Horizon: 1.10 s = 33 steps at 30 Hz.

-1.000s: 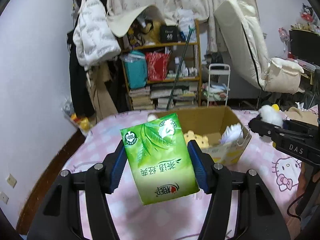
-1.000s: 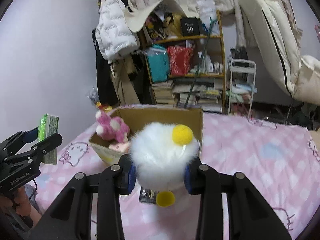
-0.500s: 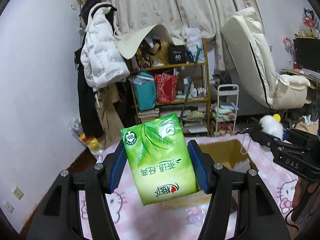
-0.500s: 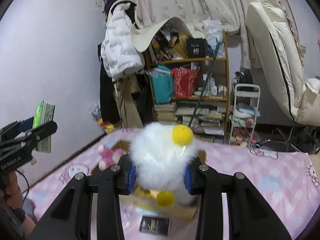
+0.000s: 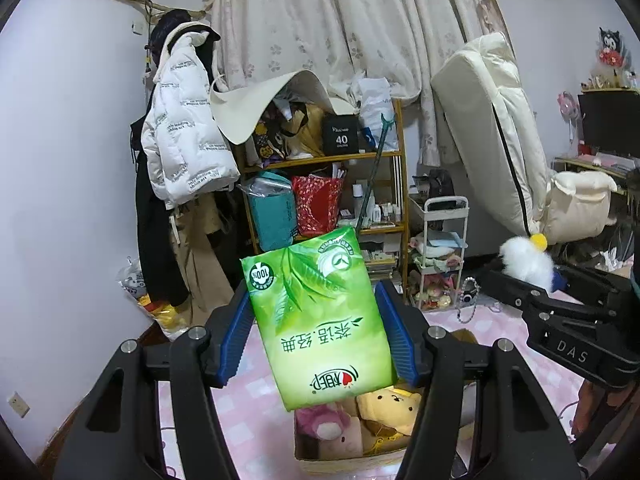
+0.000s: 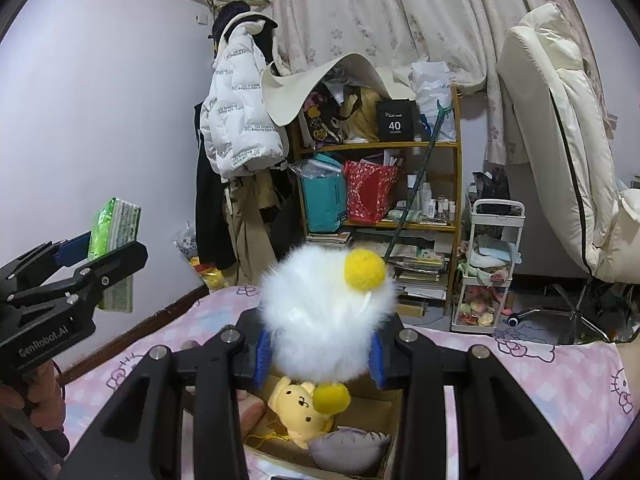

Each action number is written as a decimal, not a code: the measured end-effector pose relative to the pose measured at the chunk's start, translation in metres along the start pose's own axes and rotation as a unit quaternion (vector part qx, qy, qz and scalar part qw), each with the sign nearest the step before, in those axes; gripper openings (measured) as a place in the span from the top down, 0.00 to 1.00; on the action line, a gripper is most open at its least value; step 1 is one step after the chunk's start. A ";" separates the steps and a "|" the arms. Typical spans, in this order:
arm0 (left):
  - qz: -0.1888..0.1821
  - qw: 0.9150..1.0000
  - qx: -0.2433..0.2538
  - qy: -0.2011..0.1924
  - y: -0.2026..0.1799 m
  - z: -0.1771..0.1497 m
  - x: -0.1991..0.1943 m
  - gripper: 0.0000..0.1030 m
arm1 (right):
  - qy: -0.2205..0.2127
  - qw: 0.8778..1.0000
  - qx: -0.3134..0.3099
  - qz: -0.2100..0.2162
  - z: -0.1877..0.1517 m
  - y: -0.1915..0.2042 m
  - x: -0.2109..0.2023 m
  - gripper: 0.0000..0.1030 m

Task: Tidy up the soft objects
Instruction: 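Lift green tissue pack with left gripper while right gripper lifts white duck over box, then lower both held items into the box and open both grippers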

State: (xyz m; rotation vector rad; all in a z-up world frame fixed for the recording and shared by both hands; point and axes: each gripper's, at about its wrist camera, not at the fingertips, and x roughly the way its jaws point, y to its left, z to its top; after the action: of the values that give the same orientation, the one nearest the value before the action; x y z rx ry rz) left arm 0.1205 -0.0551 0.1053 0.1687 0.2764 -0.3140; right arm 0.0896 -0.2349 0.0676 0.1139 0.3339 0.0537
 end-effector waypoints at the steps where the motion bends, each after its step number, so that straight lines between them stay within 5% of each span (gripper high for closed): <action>1: -0.003 1.000 0.001 0.001 -0.001 -0.004 0.003 0.42 | 0.001 1.000 -0.001 -0.002 -0.002 -0.001 0.002 0.61; 15: -0.027 0.997 -0.001 0.069 -0.009 -0.061 0.046 0.42 | 0.044 0.999 0.016 -0.006 -0.040 -0.016 0.035 0.61; 33: -0.073 0.991 0.036 0.106 -0.035 -0.085 0.067 0.41 | 0.075 0.997 0.020 -0.011 -0.057 -0.026 0.052 0.60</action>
State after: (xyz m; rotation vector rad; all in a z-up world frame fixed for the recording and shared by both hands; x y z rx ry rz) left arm 0.1494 -0.0892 0.0010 0.2552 0.4894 -0.4533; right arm 0.1209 -0.2508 -0.0056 0.1468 0.4873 0.0342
